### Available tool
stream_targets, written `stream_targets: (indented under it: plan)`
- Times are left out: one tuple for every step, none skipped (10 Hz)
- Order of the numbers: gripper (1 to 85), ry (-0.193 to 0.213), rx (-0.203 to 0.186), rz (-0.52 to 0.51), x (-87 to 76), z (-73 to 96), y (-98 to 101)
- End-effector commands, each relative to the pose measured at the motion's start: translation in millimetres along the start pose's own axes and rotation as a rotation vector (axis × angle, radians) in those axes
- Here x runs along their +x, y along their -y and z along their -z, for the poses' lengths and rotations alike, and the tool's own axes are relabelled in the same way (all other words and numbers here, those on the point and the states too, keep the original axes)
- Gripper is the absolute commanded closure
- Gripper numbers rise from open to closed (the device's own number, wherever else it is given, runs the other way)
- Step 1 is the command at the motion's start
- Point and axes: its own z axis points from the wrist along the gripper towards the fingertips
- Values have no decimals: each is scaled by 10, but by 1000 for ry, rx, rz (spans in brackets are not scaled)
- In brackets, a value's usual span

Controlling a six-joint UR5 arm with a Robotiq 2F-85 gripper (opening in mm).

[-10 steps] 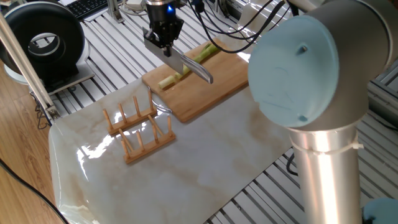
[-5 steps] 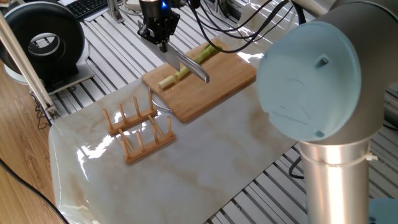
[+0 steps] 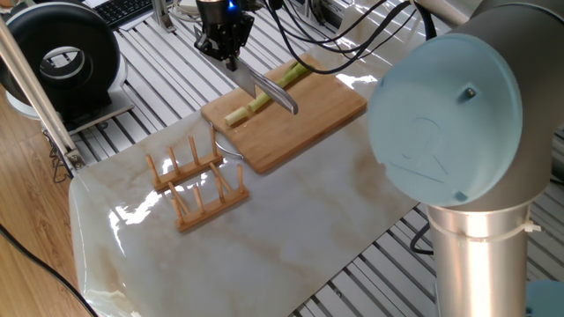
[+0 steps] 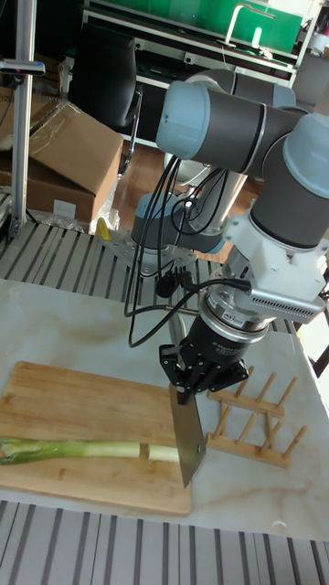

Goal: Chop the scallions

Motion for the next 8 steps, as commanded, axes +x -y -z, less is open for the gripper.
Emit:
stream_targets:
  plan:
    - [847,-12,1,14,37,15,0]
    - [847,-14,1,14,43,17,-1]
    - [847,-12,1,14,39,16,-1]
    - [847,-11,1,11,31,13,0]
    - [847,-10,1,8,31,13,2]
    - [847,-7,-1,5,24,15,5]
    - [847,-4,0,5,15,14,11]
    - [847,-4,0,2,13,13,12]
